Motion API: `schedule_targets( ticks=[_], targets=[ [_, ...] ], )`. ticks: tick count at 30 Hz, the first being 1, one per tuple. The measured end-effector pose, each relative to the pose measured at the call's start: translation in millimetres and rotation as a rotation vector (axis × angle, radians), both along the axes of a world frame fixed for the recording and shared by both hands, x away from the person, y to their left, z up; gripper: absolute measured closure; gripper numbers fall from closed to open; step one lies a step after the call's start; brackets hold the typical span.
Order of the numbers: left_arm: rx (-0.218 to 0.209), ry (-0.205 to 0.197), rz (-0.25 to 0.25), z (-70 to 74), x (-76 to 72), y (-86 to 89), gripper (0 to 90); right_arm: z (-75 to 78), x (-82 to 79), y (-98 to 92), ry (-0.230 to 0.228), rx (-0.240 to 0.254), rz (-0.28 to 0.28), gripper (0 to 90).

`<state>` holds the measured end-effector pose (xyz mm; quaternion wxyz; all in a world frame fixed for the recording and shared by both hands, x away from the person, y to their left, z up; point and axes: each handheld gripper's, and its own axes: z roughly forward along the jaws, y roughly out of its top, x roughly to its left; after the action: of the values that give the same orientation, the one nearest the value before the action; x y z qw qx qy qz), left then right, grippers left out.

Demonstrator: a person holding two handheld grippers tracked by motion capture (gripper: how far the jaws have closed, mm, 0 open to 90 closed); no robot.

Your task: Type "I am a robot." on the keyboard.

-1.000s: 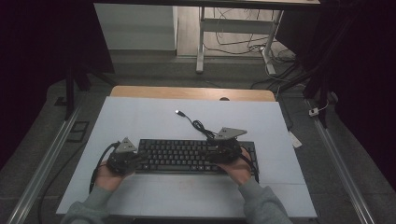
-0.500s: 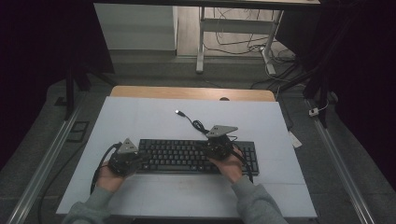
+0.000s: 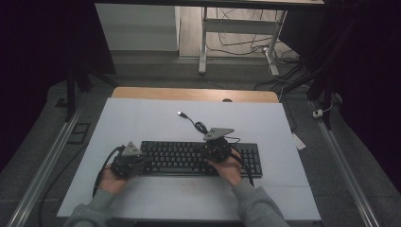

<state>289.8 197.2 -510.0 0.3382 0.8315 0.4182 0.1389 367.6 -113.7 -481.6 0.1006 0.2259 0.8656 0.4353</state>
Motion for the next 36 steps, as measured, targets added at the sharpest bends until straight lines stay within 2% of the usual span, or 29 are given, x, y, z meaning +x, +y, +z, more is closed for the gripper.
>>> schedule_targets(
  ticks=[3, 22, 36],
  targets=[
    [0.016, 0.004, 0.010, -2.5, 1.6, 1.3, 88.7, -1.0, 1.2, -0.3, 0.001, 0.000, -0.002, 89.9],
    [0.044, 0.017, 0.029, -10.4, 6.4, 3.5, 88.7, -9.7, 5.7, 9.9, 0.008, -0.019, 0.007, 89.8],
    [0.037, 0.025, 0.027, -10.7, 6.3, 4.5, 88.7, -24.3, 10.7, 26.0, 0.022, -0.081, 0.024, 89.8]
  ],
)
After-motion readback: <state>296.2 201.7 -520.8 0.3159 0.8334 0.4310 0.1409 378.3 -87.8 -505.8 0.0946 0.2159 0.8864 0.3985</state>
